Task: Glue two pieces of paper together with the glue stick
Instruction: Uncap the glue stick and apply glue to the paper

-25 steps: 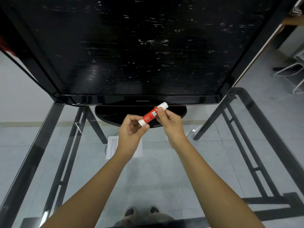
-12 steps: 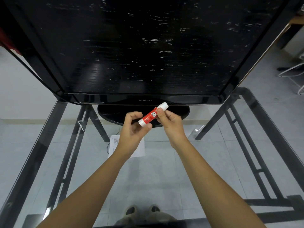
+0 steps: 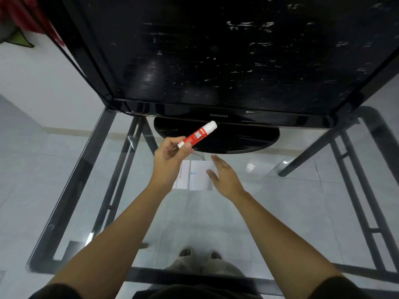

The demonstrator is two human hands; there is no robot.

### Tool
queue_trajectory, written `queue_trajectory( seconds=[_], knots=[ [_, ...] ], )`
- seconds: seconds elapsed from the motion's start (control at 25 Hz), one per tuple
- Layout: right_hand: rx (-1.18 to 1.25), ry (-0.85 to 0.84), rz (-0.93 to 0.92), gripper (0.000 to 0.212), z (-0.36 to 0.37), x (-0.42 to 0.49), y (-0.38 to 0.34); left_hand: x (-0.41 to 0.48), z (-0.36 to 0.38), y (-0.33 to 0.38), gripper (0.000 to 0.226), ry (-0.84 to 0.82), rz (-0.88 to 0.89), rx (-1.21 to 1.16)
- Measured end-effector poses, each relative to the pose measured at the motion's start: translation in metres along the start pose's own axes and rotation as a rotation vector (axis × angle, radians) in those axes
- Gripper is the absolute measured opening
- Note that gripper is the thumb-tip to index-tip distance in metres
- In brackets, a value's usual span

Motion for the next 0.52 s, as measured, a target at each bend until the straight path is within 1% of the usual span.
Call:
queue_trajectory(
  seconds=[0.08,0.16,0.36,0.52],
  knots=[
    [-0.262,-0.132,-0.096,0.055,0.036,-0.009,0.011,-0.001,-0.010,-0.003,0.014,0.023,-0.009,0.023],
    [-0.393,-0.189,-0.156,0.052,0.056,-0.016,0.019,-0.003,-0.019,-0.007,0.013,0.046,-0.021,0.062],
    [-0.386,-0.162,-0.175,0.044,0.052,-0.040,0.037,-0.012,-0.026,-0.036,0.010,0.047,-0.100,0.128],
    [-0.390,-0.133,-0.154,0.045,0.038,-0.067,0.061,-0.023,-0.028,-0.079,0.012,-0.028,-0.226,0.230]
  ],
)
Point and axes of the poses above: each hand's wrist, its own x-axis towards the middle knuckle, its own z-axis out of the palm, y = z × x, the point moved 7 cm from there along x, towards the middle knuckle, and after that the axes turned 6 degrees about y, right-handed, at the moved point
